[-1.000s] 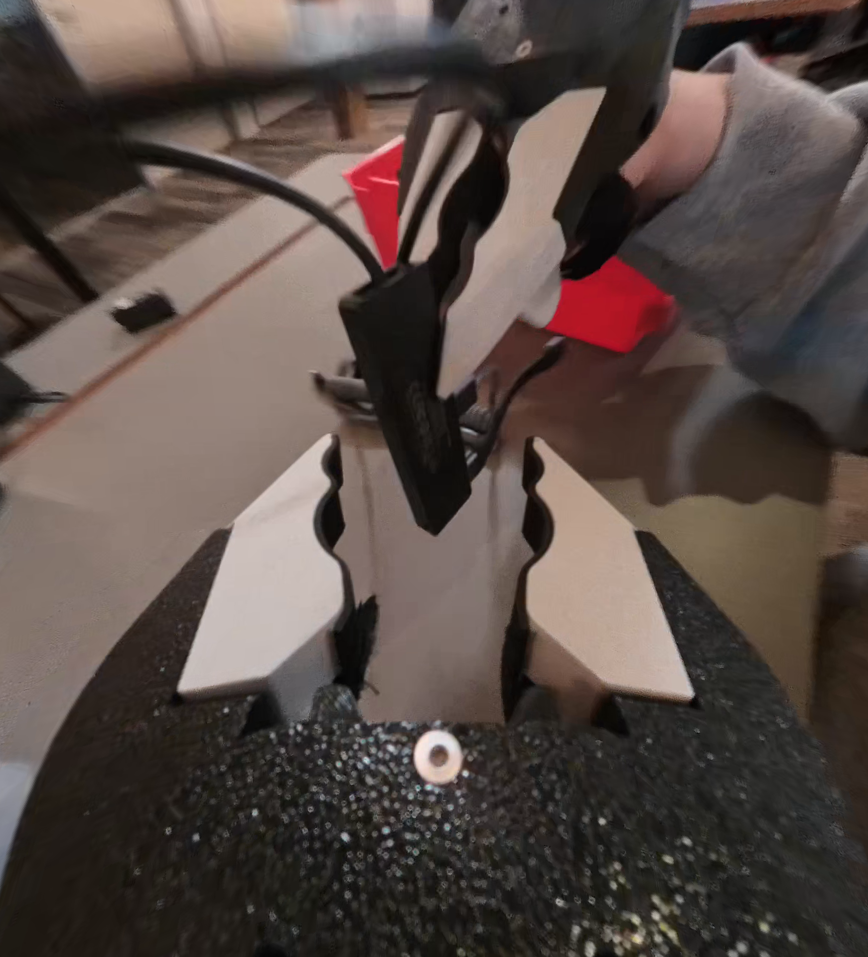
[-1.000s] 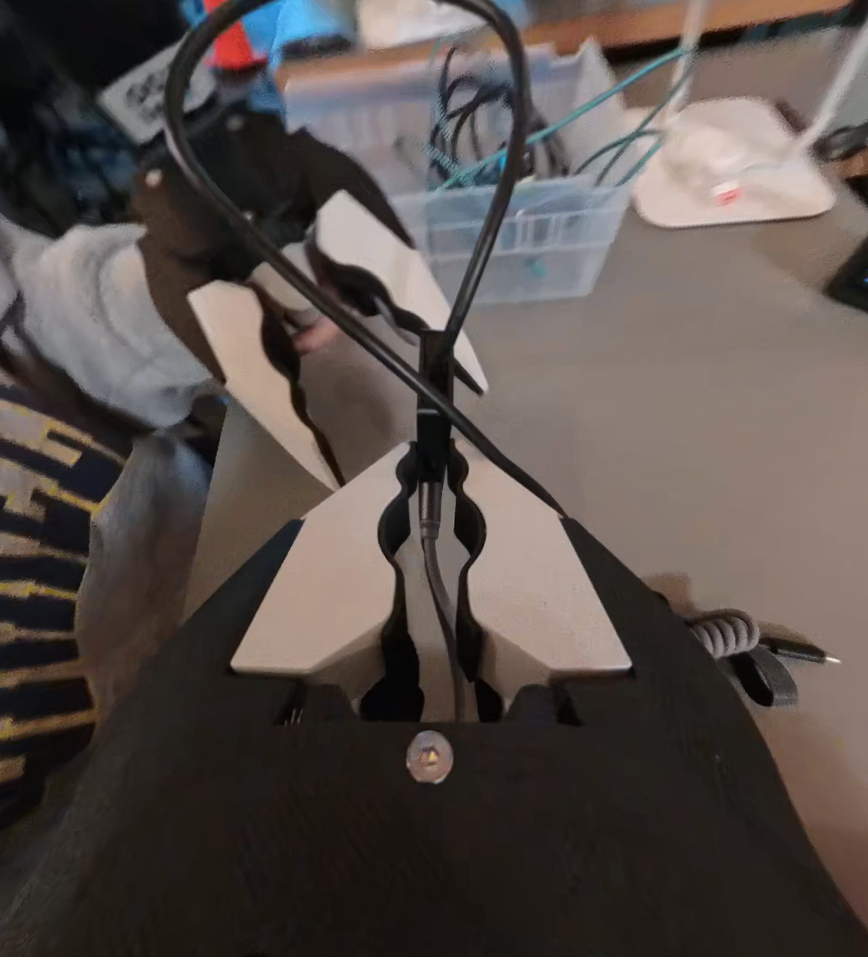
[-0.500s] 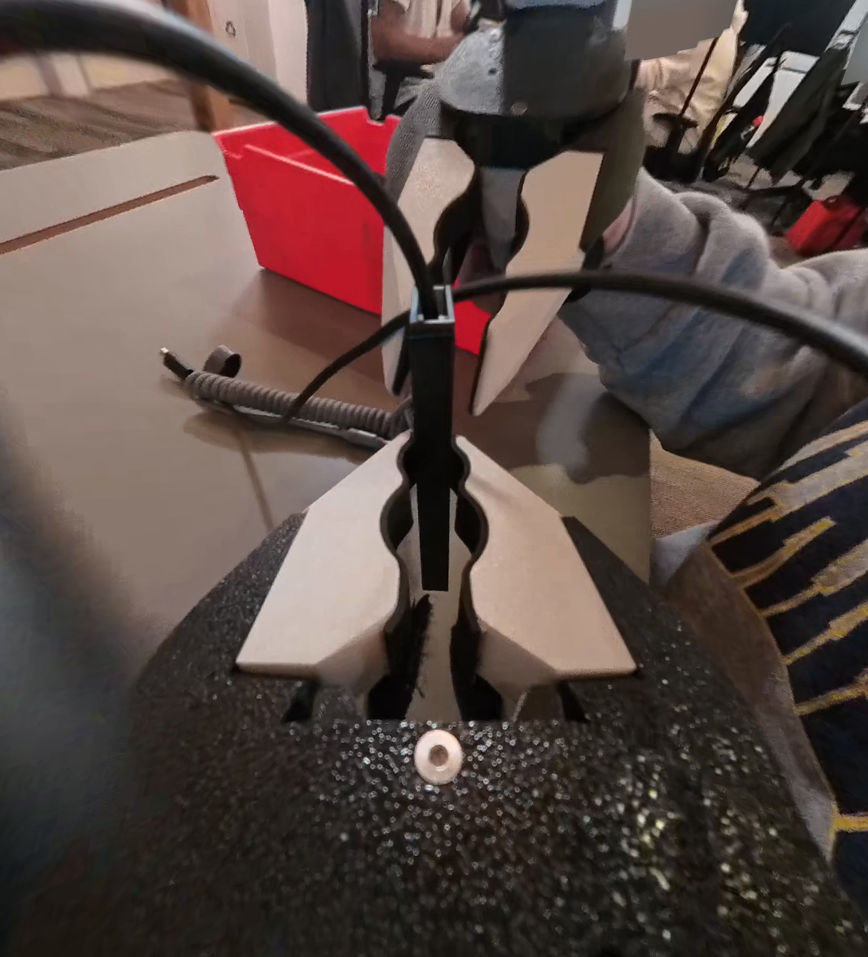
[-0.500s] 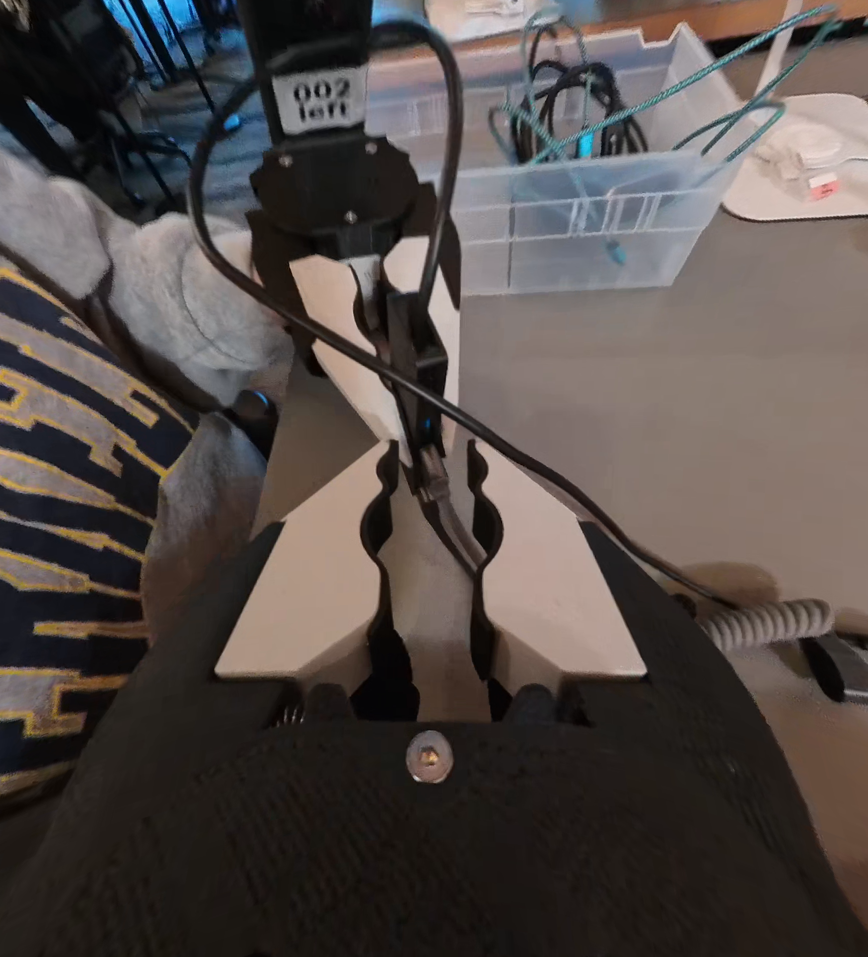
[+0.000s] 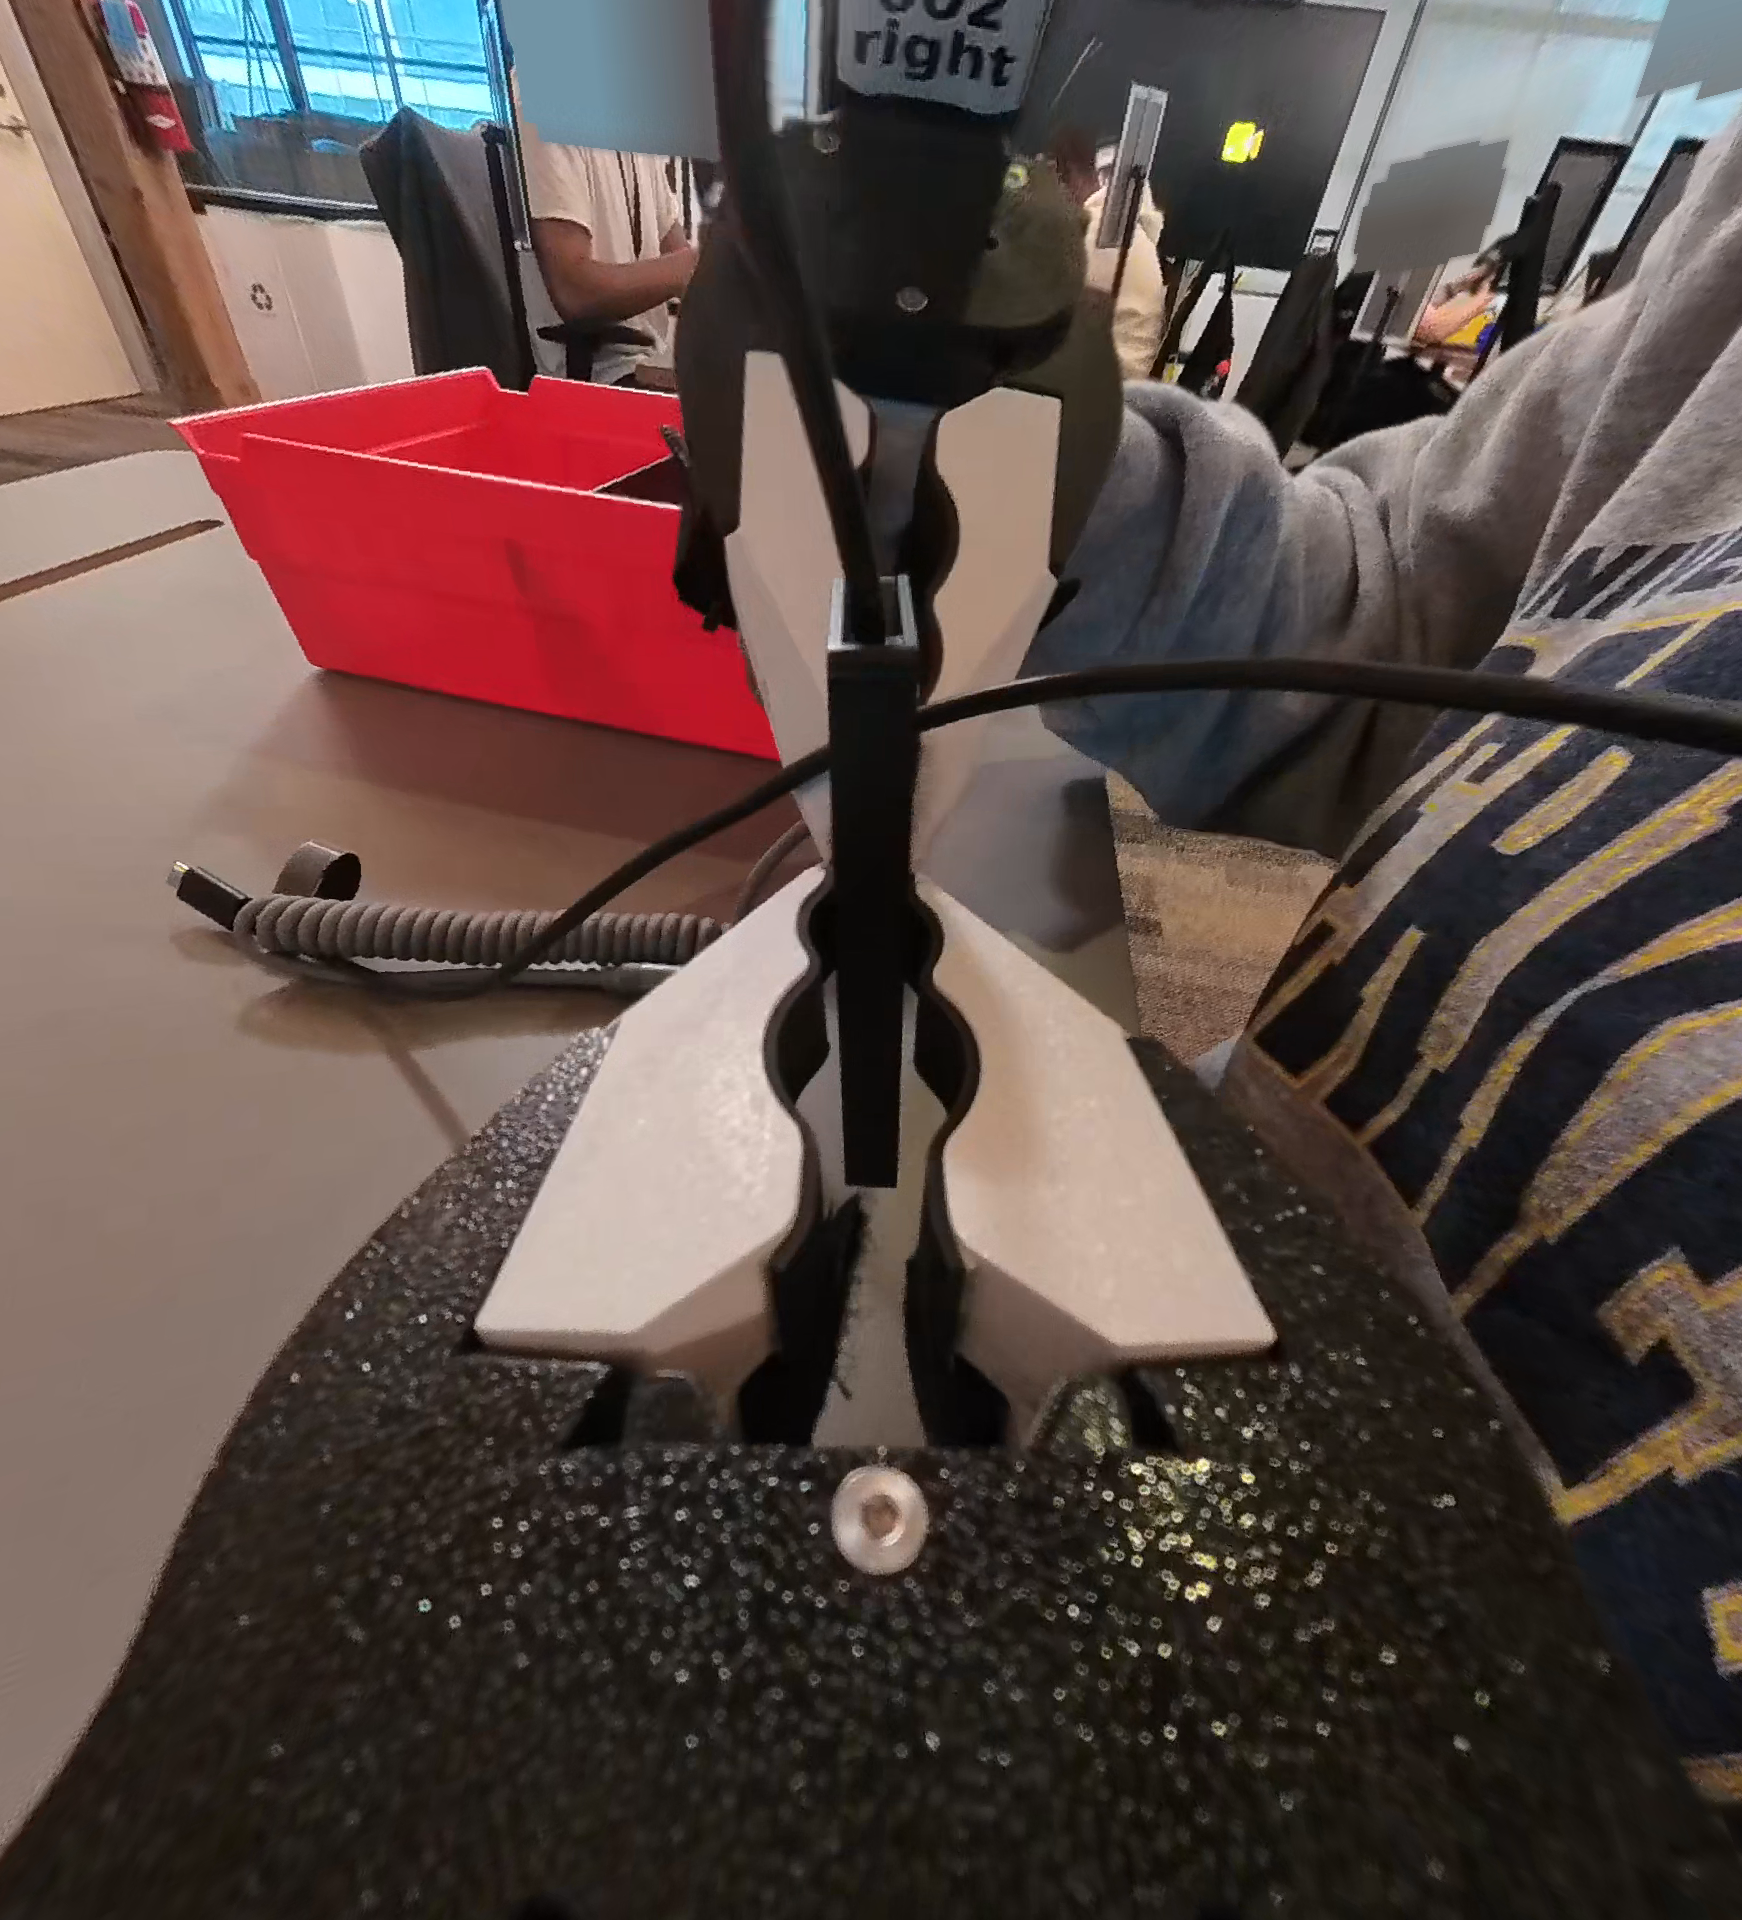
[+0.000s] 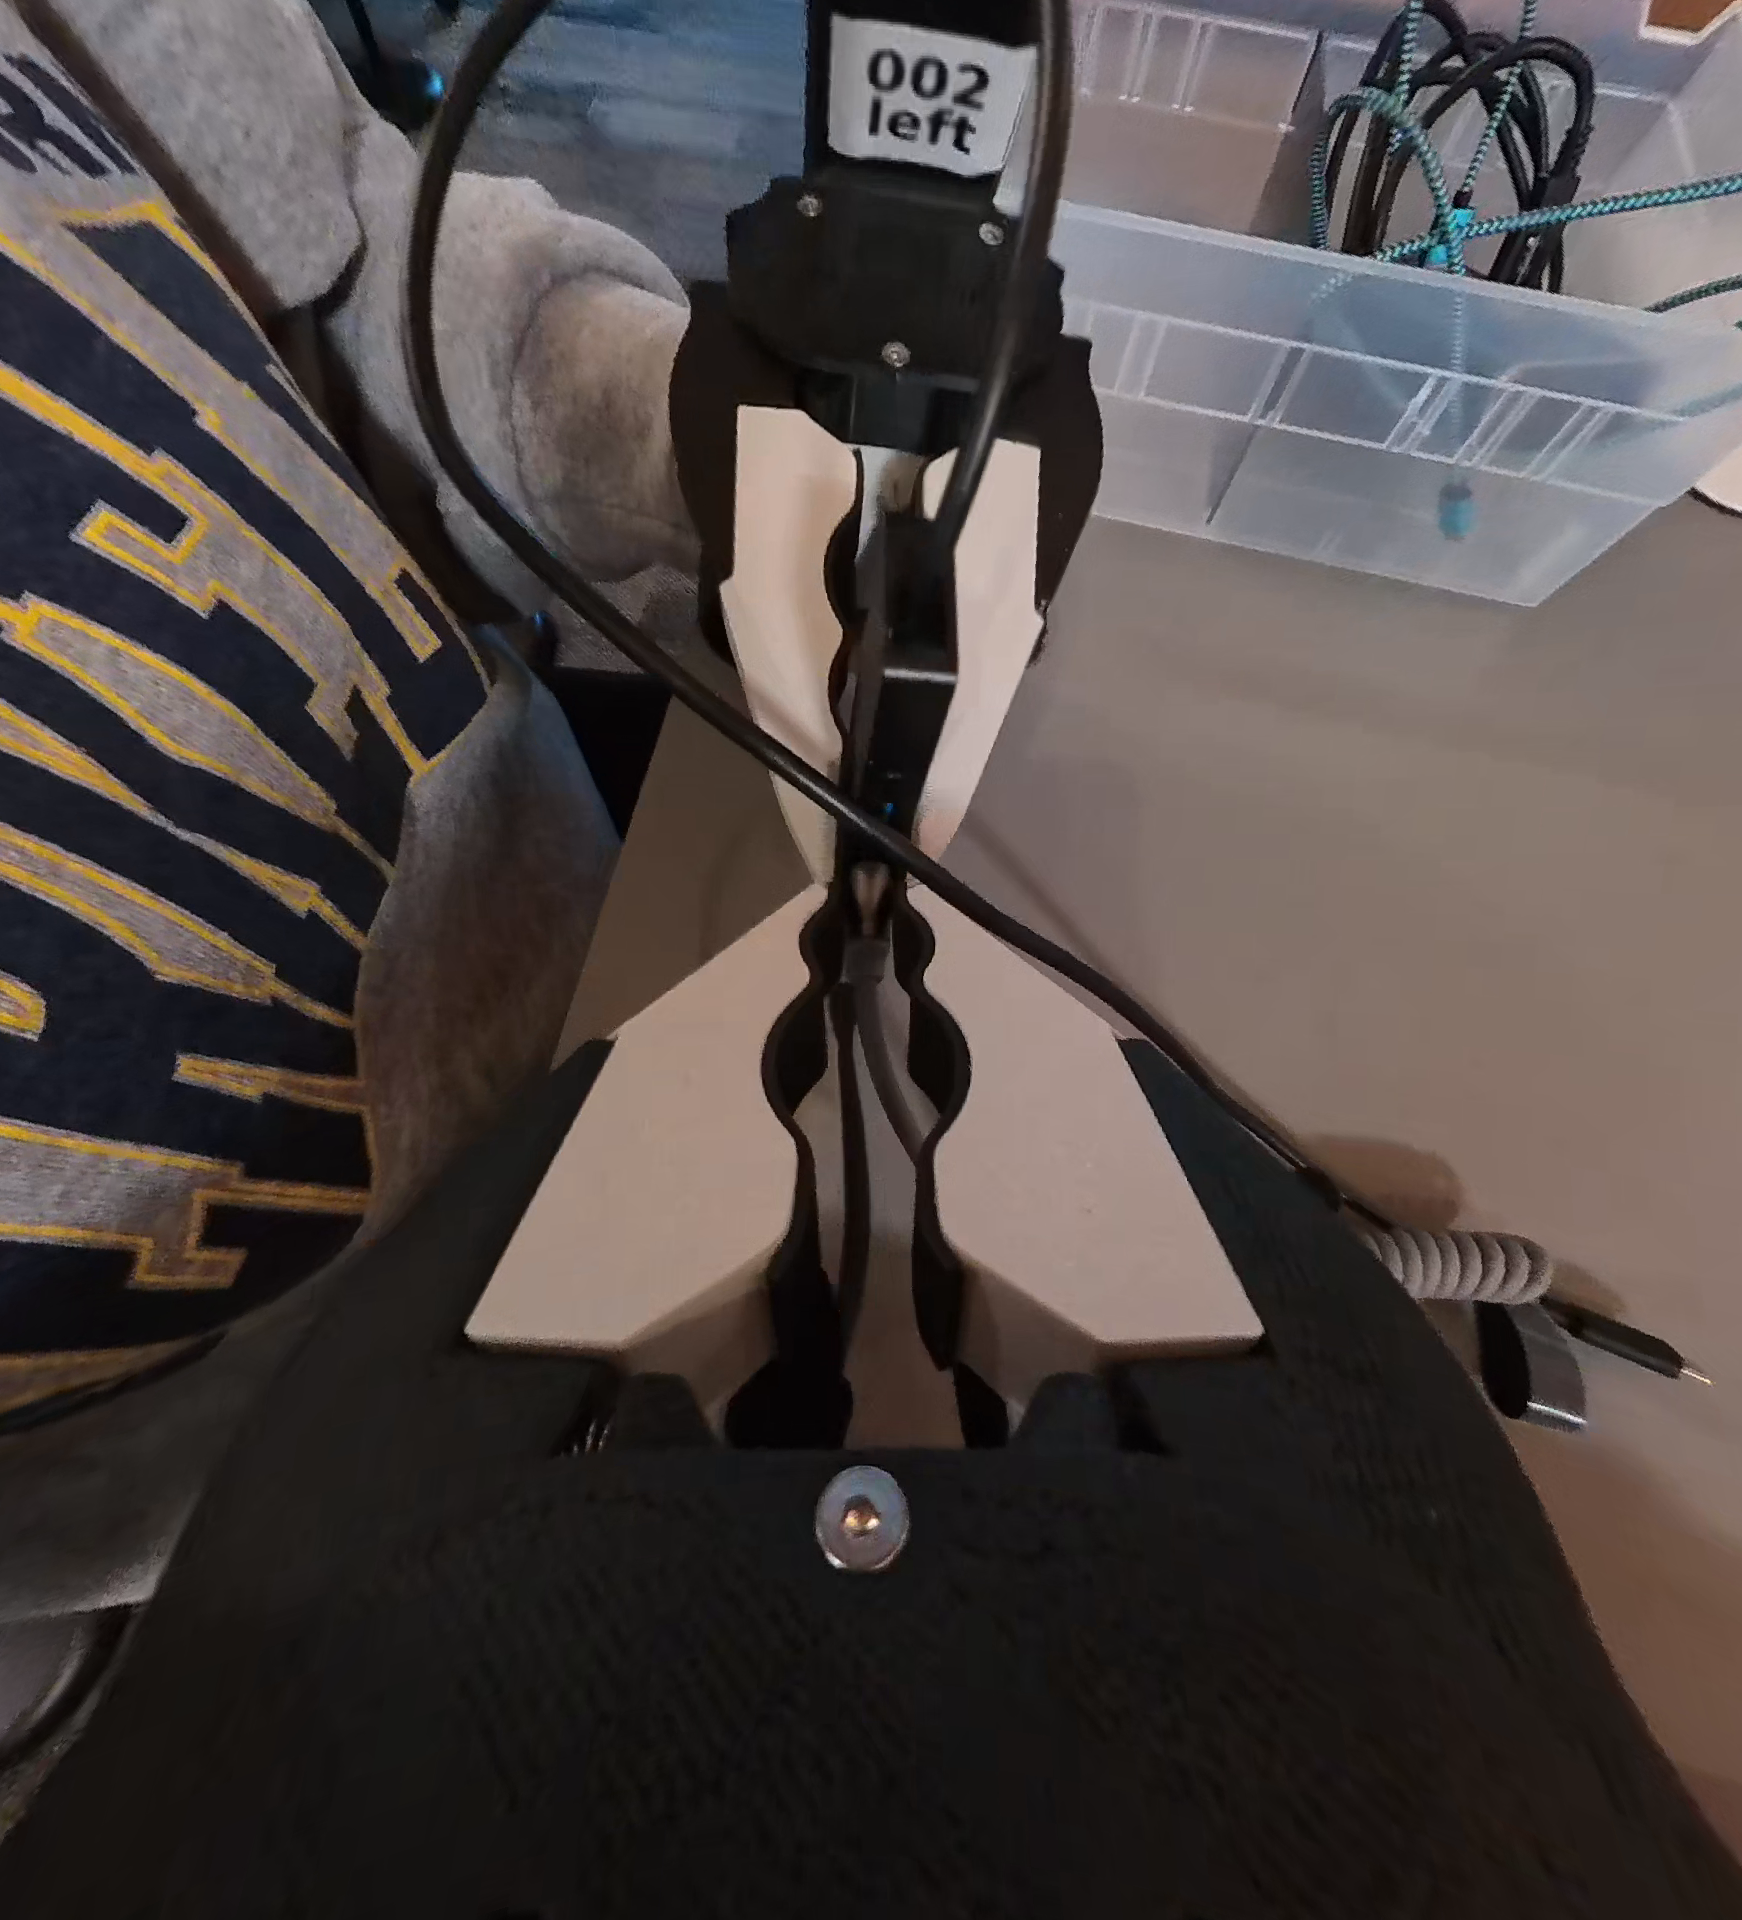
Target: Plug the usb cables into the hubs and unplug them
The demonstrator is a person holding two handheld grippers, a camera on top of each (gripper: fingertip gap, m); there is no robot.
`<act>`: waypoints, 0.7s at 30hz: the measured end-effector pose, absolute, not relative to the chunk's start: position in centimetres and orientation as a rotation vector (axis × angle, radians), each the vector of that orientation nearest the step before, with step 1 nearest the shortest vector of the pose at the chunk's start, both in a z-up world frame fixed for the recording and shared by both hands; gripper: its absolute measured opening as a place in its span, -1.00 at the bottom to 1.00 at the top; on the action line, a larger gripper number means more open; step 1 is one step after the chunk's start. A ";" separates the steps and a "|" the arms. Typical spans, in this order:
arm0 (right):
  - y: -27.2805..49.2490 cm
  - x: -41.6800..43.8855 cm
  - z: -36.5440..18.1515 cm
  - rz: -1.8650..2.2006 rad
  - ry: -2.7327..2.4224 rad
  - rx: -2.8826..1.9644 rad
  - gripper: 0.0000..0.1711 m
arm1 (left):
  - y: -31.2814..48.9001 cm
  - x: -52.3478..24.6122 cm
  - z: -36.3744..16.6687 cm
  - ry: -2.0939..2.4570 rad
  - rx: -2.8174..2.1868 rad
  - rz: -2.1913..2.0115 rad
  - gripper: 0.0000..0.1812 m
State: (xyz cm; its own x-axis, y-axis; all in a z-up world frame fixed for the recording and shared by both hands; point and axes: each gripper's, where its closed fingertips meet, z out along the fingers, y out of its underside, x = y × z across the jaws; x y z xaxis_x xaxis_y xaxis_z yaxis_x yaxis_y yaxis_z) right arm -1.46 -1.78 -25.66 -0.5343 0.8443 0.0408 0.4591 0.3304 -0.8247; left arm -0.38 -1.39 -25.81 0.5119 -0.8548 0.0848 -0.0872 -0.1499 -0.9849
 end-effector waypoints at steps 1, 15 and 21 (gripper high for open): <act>-1.9 -1.4 -25.7 1.084 -2.143 -1.137 -0.92 | -1.5 -0.3 -25.9 0.830 -1.595 -0.831 -0.91; -1.9 -0.9 -27.7 0.954 -2.253 -1.135 -0.93 | -2.4 -0.2 -28.7 0.971 -1.778 -0.792 -0.63; -1.9 -0.9 -27.7 0.987 -2.230 -1.150 -0.93 | -1.9 -0.2 -29.3 0.963 -1.759 -0.717 -0.90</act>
